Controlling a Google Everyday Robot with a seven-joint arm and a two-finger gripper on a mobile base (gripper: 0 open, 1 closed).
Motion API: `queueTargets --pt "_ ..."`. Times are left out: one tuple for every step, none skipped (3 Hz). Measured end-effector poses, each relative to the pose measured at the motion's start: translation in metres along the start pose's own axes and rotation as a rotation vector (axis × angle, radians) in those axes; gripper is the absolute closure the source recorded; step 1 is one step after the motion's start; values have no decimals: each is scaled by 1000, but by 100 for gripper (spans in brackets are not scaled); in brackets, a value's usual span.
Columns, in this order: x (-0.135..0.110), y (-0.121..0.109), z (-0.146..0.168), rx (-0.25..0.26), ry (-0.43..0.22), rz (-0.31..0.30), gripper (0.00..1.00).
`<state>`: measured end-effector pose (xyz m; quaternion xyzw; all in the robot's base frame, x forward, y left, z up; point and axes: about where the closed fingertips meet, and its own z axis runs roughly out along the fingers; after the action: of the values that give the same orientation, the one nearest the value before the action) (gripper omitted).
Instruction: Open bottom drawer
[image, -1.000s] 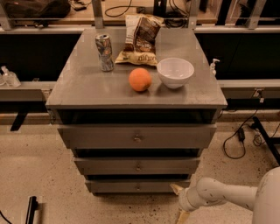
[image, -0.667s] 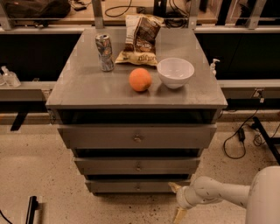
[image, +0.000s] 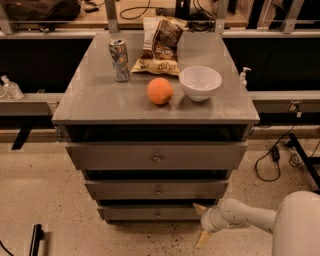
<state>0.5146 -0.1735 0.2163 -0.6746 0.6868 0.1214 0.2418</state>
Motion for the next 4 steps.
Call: queueTargets --pt "8 -15 8 25 2 17 0" --pt "14 -26 21 47 3 30 0" --pt "20 -34 32 62 12 46 0" --pt "26 -37 41 67 19 66 16"
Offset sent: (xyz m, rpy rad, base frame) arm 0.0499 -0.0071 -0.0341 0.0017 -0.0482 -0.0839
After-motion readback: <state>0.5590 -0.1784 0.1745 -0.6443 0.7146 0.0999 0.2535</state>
